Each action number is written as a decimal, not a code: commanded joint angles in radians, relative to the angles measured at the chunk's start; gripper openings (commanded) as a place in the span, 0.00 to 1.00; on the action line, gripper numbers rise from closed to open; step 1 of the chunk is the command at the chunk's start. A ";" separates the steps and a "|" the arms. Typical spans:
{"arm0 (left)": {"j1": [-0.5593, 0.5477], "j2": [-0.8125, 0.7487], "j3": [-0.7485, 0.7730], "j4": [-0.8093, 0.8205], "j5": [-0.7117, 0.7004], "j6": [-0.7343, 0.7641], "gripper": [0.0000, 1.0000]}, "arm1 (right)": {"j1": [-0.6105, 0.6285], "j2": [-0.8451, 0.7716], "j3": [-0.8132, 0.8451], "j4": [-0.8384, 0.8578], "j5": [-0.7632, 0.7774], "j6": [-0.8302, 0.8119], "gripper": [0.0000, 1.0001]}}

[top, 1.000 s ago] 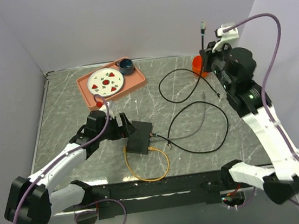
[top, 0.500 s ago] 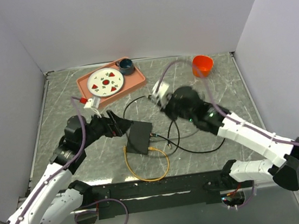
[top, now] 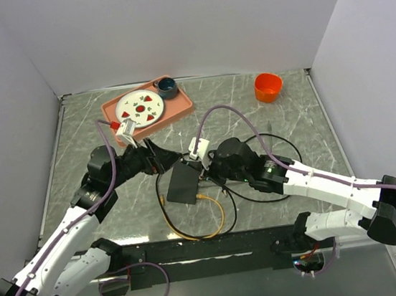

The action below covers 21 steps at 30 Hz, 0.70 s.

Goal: Insert the plug into the switch port

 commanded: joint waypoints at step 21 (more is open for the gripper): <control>0.000 0.071 -0.001 0.061 0.095 -0.036 0.57 | 0.020 -0.044 0.037 0.061 0.059 0.034 0.00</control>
